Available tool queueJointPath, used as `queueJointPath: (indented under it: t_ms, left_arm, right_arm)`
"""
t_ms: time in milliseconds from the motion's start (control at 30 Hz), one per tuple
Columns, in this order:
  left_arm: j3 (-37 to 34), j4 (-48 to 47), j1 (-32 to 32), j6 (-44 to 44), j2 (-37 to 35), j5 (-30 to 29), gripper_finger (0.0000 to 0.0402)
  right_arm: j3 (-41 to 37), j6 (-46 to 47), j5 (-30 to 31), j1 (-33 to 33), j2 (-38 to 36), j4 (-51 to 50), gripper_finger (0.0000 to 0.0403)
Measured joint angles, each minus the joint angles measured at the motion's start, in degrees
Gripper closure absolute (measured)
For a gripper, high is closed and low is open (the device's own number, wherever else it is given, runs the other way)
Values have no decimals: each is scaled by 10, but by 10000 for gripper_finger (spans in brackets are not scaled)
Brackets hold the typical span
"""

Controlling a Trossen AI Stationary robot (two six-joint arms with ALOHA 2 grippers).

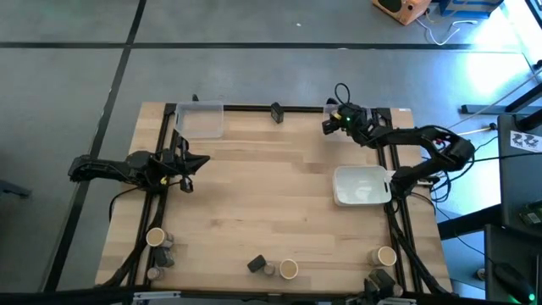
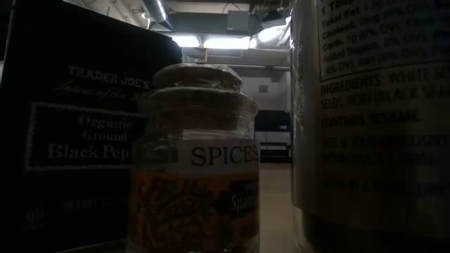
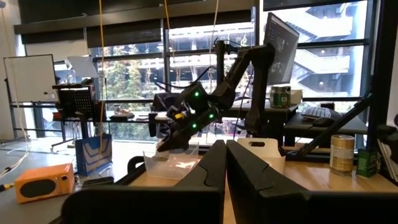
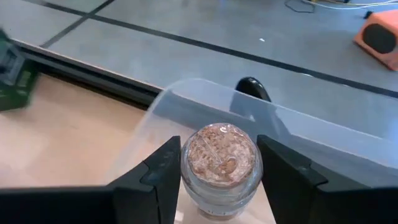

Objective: Sort spices by type
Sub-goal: Put the top brown seasoning bottle into the right transparent bin

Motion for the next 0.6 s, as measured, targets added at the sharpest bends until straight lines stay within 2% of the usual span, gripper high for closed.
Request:
queueJointPath:
  t_ms: [300, 600]
  left_arm:
    - [0, 0, 0, -4, 0, 0, 400]
    - [0, 0, 0, -16, 0, 0, 400]
  right_arm:
    - [0, 14, 6, 0, 61, 24, 217]
    - [0, -12, 9, 2, 43, 17, 118]
